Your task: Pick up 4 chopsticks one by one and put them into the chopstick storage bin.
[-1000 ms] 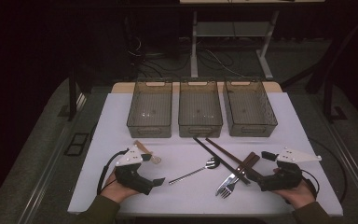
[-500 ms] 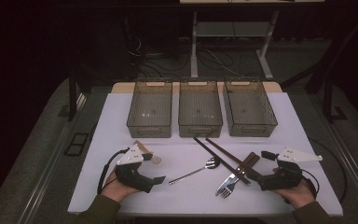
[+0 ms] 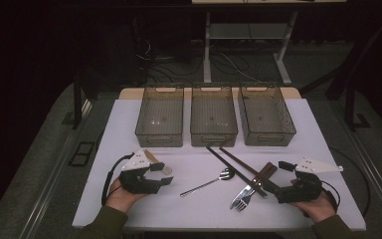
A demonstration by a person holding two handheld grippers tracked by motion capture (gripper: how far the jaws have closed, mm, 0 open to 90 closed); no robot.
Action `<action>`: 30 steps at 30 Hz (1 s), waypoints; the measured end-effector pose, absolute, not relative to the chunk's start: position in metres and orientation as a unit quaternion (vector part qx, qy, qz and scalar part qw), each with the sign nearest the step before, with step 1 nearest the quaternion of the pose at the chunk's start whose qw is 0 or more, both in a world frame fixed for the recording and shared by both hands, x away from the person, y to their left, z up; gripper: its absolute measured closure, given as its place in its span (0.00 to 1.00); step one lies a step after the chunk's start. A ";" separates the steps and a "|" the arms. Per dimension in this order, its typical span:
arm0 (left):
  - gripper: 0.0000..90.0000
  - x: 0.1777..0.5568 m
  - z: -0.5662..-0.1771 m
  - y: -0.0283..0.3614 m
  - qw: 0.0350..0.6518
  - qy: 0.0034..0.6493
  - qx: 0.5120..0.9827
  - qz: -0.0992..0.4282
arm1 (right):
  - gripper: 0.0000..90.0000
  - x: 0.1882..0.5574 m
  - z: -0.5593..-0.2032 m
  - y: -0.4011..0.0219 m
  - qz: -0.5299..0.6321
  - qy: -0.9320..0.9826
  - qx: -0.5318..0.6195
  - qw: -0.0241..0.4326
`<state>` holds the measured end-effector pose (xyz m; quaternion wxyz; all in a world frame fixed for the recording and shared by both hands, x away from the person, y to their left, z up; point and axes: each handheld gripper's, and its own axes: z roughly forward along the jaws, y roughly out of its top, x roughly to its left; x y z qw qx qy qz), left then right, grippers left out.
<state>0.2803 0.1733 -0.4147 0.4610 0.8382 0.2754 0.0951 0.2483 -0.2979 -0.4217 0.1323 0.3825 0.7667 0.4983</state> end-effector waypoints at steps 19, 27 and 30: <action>0.99 0.310 -0.415 0.191 0.421 0.329 0.837 0.116 | 0.01 0.249 -0.423 -0.295 0.492 0.771 0.383 0.130; 0.99 0.323 -0.419 0.195 0.401 0.344 0.839 0.130 | 0.01 0.249 -0.424 -0.295 0.491 0.772 0.383 0.129; 0.99 0.330 -0.419 0.198 0.390 0.352 0.839 0.138 | 0.01 0.249 -0.424 -0.295 0.490 0.772 0.384 0.128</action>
